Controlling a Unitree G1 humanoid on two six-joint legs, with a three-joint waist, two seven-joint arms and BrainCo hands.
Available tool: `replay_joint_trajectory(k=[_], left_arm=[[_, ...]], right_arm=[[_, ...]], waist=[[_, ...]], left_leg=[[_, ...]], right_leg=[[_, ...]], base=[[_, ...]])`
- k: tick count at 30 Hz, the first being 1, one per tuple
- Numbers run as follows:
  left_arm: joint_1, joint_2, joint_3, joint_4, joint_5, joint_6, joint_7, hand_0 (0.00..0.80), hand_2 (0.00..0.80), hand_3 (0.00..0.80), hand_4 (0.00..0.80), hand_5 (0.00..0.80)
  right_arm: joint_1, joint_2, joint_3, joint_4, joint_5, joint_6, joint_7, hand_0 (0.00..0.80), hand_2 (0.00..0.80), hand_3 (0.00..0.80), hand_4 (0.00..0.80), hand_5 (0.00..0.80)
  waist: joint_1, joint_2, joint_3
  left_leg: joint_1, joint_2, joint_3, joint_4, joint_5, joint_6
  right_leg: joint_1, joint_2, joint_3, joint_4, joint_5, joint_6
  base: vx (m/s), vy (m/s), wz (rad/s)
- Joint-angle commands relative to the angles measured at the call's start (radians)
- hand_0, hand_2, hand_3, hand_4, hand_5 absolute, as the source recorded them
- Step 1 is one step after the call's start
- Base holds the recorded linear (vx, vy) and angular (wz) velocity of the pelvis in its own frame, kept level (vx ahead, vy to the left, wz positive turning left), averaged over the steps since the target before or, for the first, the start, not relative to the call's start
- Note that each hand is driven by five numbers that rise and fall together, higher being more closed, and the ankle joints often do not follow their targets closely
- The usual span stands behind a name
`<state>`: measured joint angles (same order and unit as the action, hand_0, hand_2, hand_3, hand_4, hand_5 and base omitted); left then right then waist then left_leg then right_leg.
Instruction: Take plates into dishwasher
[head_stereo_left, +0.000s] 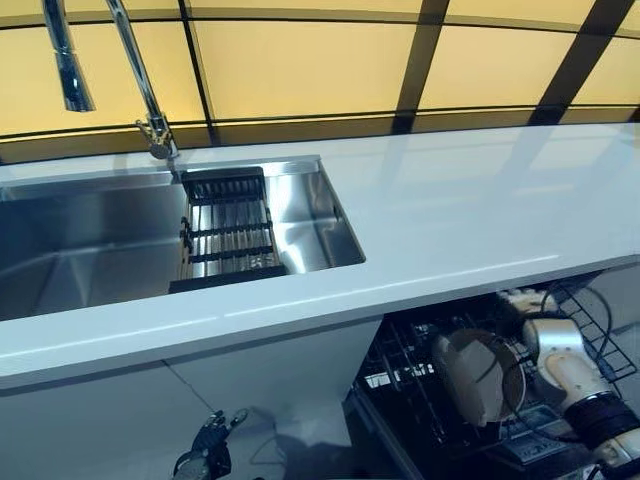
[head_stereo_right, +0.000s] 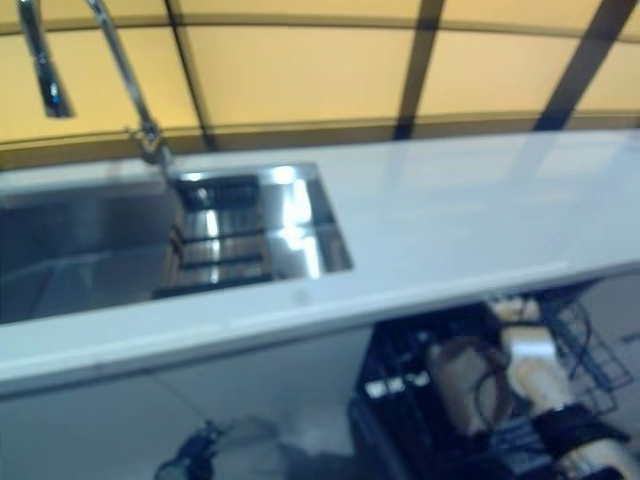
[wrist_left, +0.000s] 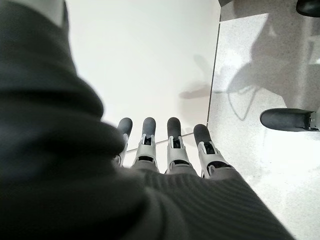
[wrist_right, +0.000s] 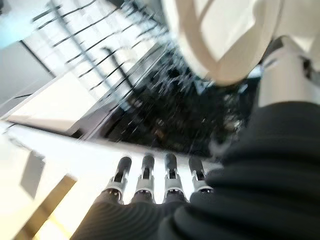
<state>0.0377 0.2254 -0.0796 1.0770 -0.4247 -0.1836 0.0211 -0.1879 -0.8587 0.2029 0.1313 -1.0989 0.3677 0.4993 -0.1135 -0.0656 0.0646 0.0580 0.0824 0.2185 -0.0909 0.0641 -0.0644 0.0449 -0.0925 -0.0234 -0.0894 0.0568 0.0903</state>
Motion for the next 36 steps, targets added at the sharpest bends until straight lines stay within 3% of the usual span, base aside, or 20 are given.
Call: replay_joint_trajectory(k=[1,10,22,25,27,28,29,32,34,36], left_arm=[[-0.055,0.029,0.034,0.024,0.004,-0.051,-0.003,0.0,0.0,0.0,0.0,0.0],[-0.06,0.025,0.04,0.048,-0.012,-0.073,-0.006,0.0,0.0,0.0,0.0,0.0],[-0.061,0.042,0.05,0.065,0.015,-0.056,0.05,0.0,0.0,0.0,0.0,0.0],[-0.05,0.042,0.075,0.076,0.015,-0.062,0.062,0.0,0.0,0.0,0.0,0.0],[-0.058,0.047,0.081,0.071,0.005,-0.041,0.077,0.0,0.0,0.0,0.0,0.0],[-0.067,0.048,0.078,0.063,0.002,-0.034,0.09,0.0,0.0,0.0,0.0,0.0],[-0.087,0.05,0.071,0.053,0.018,-0.02,0.102,0.0,0.0,0.0,0.0,0.0],[-0.108,0.072,0.026,0.042,0.044,0.001,0.103,0.0,0.0,0.0,0.0,0.0],[-0.095,0.082,0.015,0.041,0.038,0.003,0.115,0.0,0.0,0.0,0.0,0.0],[-0.069,0.102,0.021,0.026,0.029,0.007,0.126,0.0,0.0,0.0,0.0,0.0]], right_arm=[[0.0,-0.097,-0.093,-0.086,-0.051,-0.025,0.033,0.0,0.0,0.0,0.0,0.0],[0.036,-0.18,-0.214,-0.201,0.026,-0.041,0.073,0.0,0.0,0.0,0.0,0.0],[0.043,-0.213,-0.279,-0.032,0.221,0.083,-0.019,0.0,0.0,0.0,0.0,0.0],[0.052,-0.224,-0.298,0.003,0.252,0.078,-0.036,0.0,0.0,0.0,0.0,0.0],[0.041,-0.223,-0.283,0.056,0.27,0.084,-0.082,0.0,0.0,0.0,0.0,0.0],[0.034,-0.213,-0.271,0.09,0.304,0.09,-0.118,0.0,0.0,0.0,0.0,0.0],[0.026,-0.195,-0.253,0.135,0.332,0.113,-0.169,0.0,0.0,0.0,0.0,0.0],[0.06,-0.153,-0.255,0.164,0.415,0.165,-0.231,0.0,0.0,0.0,0.0,0.0],[0.101,-0.127,-0.27,0.182,0.453,0.152,-0.241,0.0,0.0,0.0,0.0,0.0],[0.175,-0.075,-0.295,0.229,0.462,0.129,-0.244,0.0,0.0,0.0,0.0,0.0]], waist=[[-0.013,-0.031,0.012],[-0.046,-0.043,0.005],[-0.057,-0.05,0.004],[-0.055,-0.056,0.025],[-0.033,-0.081,0.062],[-0.031,-0.08,0.08],[-0.037,-0.081,0.099],[-0.051,-0.078,0.141],[-0.052,-0.062,0.155],[-0.051,-0.047,0.152]], left_leg=[[0.048,-0.028,-0.011,0.004,-0.102,0.055],[0.061,-0.025,0.022,0.004,-0.11,0.057],[0.082,-0.022,0.044,0.004,-0.118,0.06],[0.088,-0.048,0.001,0.107,-0.175,0.077],[0.005,-0.086,-0.127,0.276,-0.245,0.09],[-0.004,-0.097,-0.145,0.28,-0.262,0.108],[-0.011,-0.111,-0.121,0.257,-0.251,0.128],[-0.023,-0.131,-0.109,0.253,-0.241,0.124],[0.002,-0.113,-0.09,0.214,-0.226,0.118],[0.013,-0.105,-0.081,0.148,-0.184,0.12]], right_leg=[[-0.055,-0.002,0.036,0.002,0.068,0.07],[-0.057,0.01,0.067,0.002,0.068,0.071],[-0.054,0.009,0.078,0.002,0.063,0.066],[-0.046,0.004,0.124,0.015,0.064,0.053],[-0.08,-0.005,0.19,0.068,0.075,0.043],[-0.098,-0.002,0.202,0.082,0.079,0.047],[-0.145,-0.011,0.203,0.097,0.104,0.059],[-0.234,-0.039,0.165,0.07,0.196,0.077],[-0.251,-0.036,0.106,0.097,0.189,0.079],[-0.251,-0.028,0.103,0.154,0.176,0.078]], base=[[0.017,0.013,-0.08],[0.015,0.011,-0.11],[0.014,0.006,-0.04],[0.026,0.072,-0.1],[-0.07,0.102,-0.32],[-0.137,0.129,-0.65],[-0.137,0.119,-0.82],[-0.224,0.114,-0.8],[-0.177,0.104,-0.38],[-0.163,0.067,-0.52]])
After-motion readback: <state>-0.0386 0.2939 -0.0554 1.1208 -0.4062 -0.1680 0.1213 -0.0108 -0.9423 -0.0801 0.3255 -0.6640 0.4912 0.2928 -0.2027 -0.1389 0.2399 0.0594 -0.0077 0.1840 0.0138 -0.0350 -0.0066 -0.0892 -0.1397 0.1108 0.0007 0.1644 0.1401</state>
